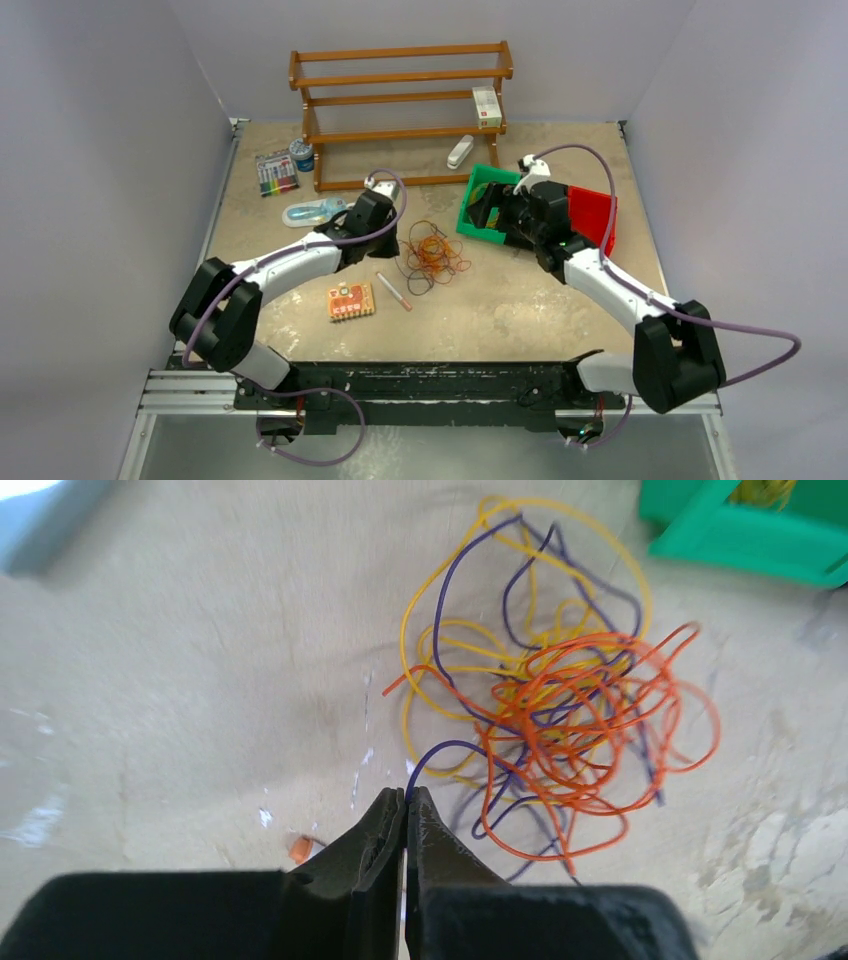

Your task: Untangle the cables

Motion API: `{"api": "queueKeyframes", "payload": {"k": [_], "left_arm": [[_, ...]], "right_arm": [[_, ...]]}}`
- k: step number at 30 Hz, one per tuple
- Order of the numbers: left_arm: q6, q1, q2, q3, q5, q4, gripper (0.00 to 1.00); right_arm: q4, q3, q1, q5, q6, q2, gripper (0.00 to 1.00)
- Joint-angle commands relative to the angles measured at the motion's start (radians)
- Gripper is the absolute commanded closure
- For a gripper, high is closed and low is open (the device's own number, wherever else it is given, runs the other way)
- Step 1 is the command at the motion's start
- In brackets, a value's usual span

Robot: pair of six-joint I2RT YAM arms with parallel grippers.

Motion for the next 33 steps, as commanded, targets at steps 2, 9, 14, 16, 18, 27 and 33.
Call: {"api": "queueKeyframes", "payload": {"k": [2, 9, 14, 16, 18, 27, 33], "left_arm": [[0.072, 0.006, -0.083, 0.118, -0.094, -0.06, 1.0], [0.132, 0.014, -0.122, 0.188, -0.071, -0.074, 1.0], [0.134, 0.014, -0.168, 0.192, -0.021, -0.028, 1.0], [0.124, 0.014, -0.182, 0.194, -0.018, -0.018, 1.0], [0.122, 0.015, -0.187, 0.208, -0.017, -0.024, 1.0], [0.147, 0.021, -0.198, 0.306, 0.007, -0.095, 1.0], [0.172, 0.035, -0.211, 0.328, 0.051, -0.104, 1.0]], "right_arm": [[0.155, -0.008, 0.003, 0.157, -0.06, -0.073, 0.07], [0.247, -0.009, 0.004, -0.018, -0.225, -0.097, 0.07], [0.399, -0.051, 0.004, -0.182, -0.265, -0.085, 0.07], [0.48, -0.076, 0.006, -0.246, -0.232, -0.055, 0.08], [0.541, -0.084, 0.022, -0.287, -0.211, -0.024, 0.1], [0.717, -0.058, 0.148, -0.295, -0.209, 0.117, 0.11], [0.769, -0.005, 0.207, -0.287, -0.206, 0.211, 0.11]]}}
